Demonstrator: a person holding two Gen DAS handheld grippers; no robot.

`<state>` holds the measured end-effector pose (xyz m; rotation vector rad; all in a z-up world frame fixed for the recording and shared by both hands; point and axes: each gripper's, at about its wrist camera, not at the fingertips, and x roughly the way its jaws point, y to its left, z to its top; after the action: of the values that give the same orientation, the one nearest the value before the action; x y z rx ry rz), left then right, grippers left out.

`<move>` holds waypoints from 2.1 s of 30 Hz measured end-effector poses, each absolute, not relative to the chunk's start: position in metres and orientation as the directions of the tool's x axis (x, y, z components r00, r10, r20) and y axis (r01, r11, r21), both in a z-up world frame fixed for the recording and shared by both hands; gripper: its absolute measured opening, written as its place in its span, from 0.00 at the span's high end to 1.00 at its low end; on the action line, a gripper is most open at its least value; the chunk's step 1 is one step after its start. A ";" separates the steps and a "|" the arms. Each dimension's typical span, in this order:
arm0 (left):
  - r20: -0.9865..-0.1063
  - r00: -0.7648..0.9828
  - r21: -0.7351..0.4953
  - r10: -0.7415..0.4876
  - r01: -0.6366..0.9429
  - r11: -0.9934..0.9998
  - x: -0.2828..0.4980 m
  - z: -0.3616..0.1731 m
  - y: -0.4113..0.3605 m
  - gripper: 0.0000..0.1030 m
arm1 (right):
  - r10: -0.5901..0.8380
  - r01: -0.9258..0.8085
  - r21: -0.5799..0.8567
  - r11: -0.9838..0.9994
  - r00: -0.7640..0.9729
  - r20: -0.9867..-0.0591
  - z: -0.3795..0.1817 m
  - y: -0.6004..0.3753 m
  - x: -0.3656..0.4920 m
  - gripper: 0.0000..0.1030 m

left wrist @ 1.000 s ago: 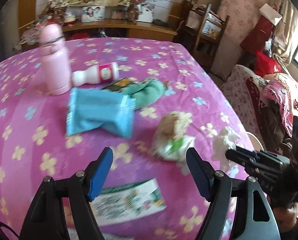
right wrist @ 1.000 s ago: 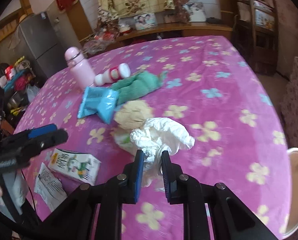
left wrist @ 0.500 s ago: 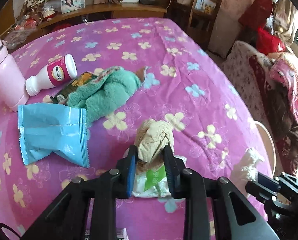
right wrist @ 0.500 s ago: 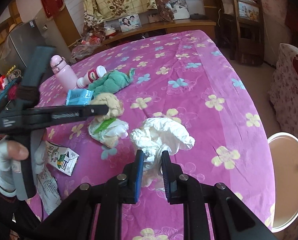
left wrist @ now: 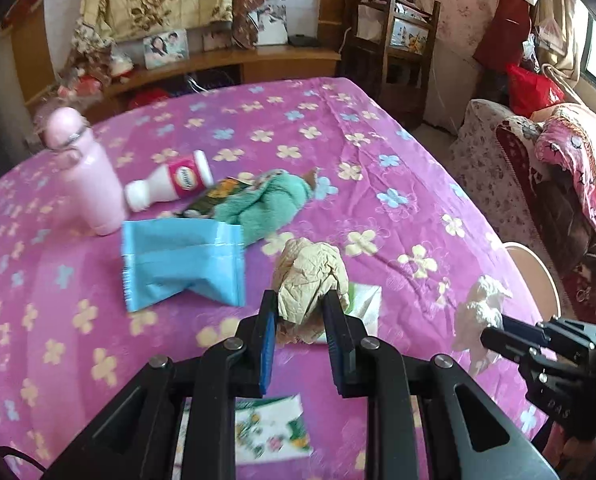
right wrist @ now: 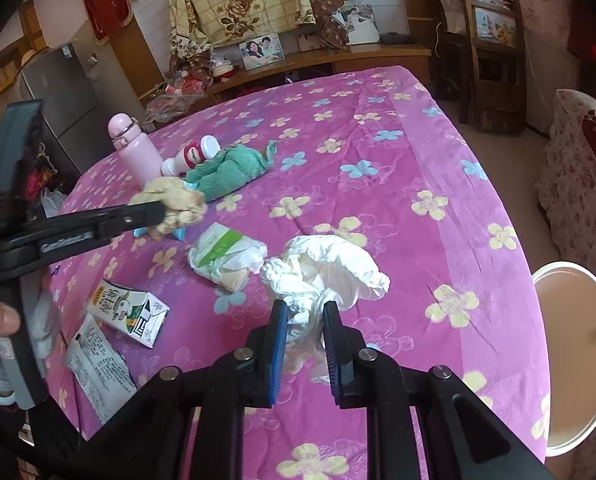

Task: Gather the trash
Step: 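Carry the paper and tissue over the white bucket and open both grippers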

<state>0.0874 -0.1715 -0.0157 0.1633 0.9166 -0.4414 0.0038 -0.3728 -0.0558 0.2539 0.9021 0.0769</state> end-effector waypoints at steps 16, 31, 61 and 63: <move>-0.746 0.581 -0.047 -0.326 0.442 0.896 0.027 0.009 -0.162 0.77 | 0.164 0.013 0.222 0.975 0.633 -0.757 -0.039 -0.353 -0.020 0.81; -0.719 0.599 -0.073 -0.352 0.438 0.896 0.004 0.014 -0.200 0.77 | 0.090 0.072 0.184 0.980 0.666 -0.740 -0.020 -0.379 -0.043 0.80; -0.753 0.418 -0.100 -0.508 0.690 0.717 -0.033 -0.005 -0.411 0.77 | -0.179 0.443 0.119 0.888 0.574 -0.799 -0.045 -0.576 -0.134 0.80; -0.756 0.400 -0.108 -0.518 0.704 0.702 -0.035 -0.010 -0.424 0.77 | -0.188 0.461 0.113 0.880 0.558 -0.808 -0.053 -0.586 -0.137 0.80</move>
<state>-0.0346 -0.4240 -0.0101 0.2440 0.8600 -0.7826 -0.1370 -0.5858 -0.0527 0.3306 0.9022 -0.3911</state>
